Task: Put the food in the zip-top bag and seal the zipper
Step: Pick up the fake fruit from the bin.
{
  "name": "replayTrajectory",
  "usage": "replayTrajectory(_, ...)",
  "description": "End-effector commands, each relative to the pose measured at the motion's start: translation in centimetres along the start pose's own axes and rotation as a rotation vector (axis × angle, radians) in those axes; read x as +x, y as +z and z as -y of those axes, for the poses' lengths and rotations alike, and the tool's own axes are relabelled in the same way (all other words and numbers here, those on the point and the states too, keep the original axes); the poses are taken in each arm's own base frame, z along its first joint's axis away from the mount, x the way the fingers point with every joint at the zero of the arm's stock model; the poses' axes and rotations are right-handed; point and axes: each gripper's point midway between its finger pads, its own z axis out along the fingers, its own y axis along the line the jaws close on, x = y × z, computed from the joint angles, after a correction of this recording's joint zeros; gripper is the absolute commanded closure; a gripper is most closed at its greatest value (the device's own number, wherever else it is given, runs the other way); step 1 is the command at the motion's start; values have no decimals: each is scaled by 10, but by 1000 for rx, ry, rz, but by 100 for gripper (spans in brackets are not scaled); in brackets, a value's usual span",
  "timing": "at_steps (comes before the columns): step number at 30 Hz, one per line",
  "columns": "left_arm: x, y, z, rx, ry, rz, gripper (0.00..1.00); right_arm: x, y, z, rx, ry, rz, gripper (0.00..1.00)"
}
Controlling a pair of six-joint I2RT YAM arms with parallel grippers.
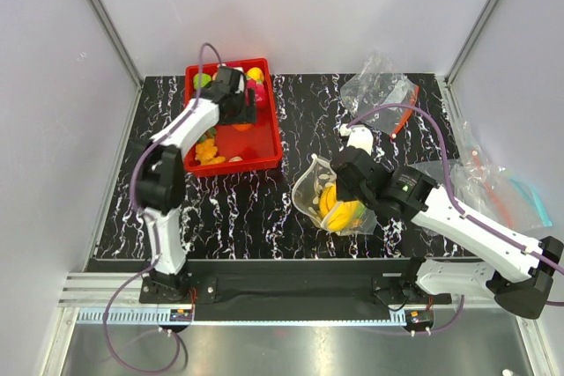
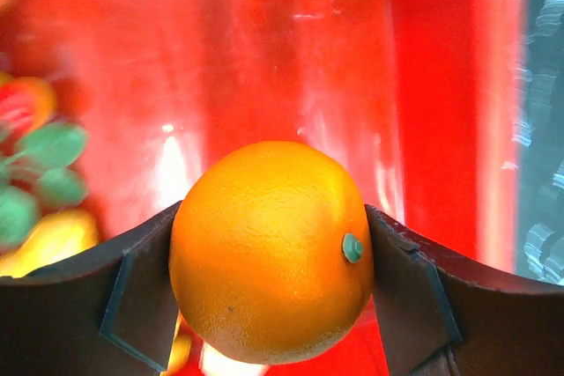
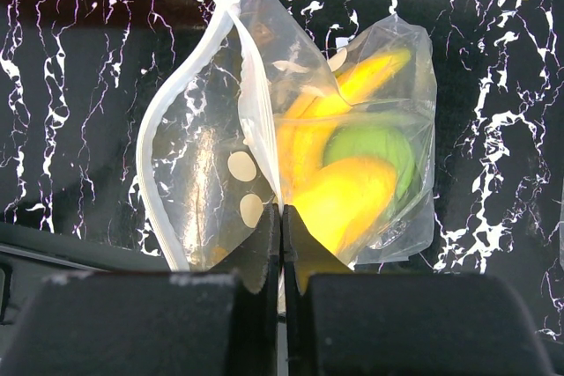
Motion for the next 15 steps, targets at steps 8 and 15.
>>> replayTrajectory(8,3,-182,99,522,-87,326,48,-21,-3,-9,-23,19,54,100)
replayTrajectory(15,60,-268,175,777,5,397,47,-25,-4,-13,-31,50,62,100)
